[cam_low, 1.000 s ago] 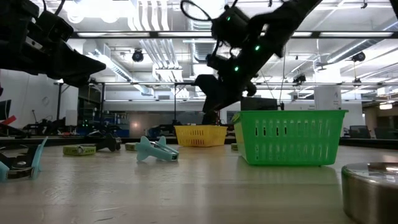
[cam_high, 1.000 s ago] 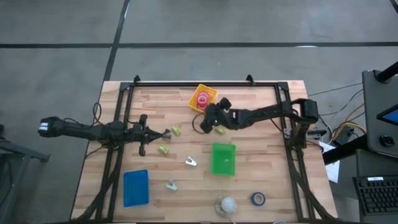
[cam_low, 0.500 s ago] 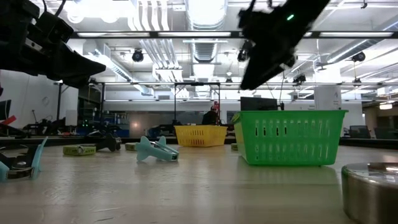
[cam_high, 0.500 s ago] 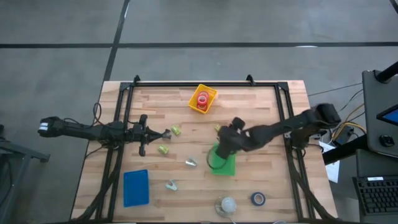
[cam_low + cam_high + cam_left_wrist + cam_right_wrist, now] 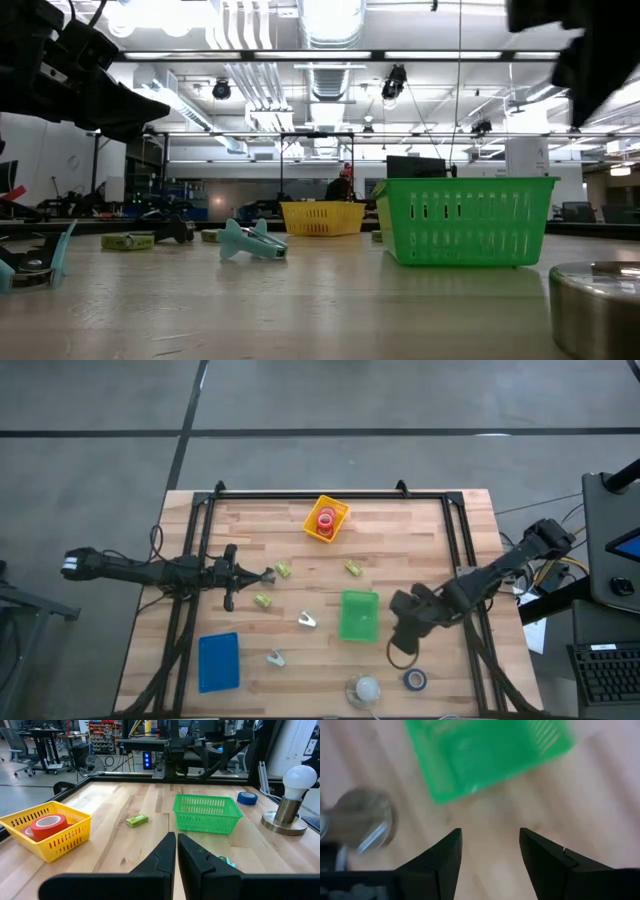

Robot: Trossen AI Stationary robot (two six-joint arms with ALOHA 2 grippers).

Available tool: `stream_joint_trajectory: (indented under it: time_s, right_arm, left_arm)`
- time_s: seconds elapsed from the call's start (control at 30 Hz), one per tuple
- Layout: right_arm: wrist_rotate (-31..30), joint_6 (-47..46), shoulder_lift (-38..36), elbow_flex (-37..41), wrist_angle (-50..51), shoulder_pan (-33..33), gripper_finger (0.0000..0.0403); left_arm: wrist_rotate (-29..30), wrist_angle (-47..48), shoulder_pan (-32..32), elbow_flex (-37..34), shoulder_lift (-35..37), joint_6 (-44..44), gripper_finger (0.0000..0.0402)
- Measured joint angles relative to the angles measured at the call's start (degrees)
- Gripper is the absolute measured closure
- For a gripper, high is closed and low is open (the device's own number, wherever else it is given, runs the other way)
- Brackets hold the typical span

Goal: Pick and place Stapler, Stapler remover, tape
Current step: Put the blue tape into the yellow bin

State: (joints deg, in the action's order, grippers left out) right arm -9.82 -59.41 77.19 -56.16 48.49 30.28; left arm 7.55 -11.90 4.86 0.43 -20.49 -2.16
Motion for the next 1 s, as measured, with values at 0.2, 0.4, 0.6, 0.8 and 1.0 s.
stream_joint_trajectory:
  time_s: [0.2, 0.4, 0.6, 0.8, 1.0]
  right_arm:
    - [5.58, -6.97, 0.36, 4.01, -5.67, 5.92, 0.0209]
    - [8.42, -12.07, 3.38, 4.61, -7.67, 12.53, 0.0207]
    - [8.83, -17.92, 6.63, 4.65, -10.66, 16.31, 0.0207]
    - [9.86, -19.02, 10.9, 4.02, -13.43, 17.33, 0.0207]
    - [12.92, -19.72, 15.45, 4.02, -13.28, 17.77, 0.0208]
  left_arm:
    - [0.0, 0.02, 0.0, -0.02, 0.0, -0.01, 0.0378]
    - [0.0, 0.09, 0.0, -0.02, 0.0, 0.0, 0.0378]
    - [0.0, 0.13, -0.01, -0.01, 0.0, -0.01, 0.0378]
    - [0.0, 0.42, 0.0, 0.0, 0.0, -0.02, 0.0378]
    - [0.0, 0.44, -0.01, -0.01, 0.0, -0.01, 0.0378]
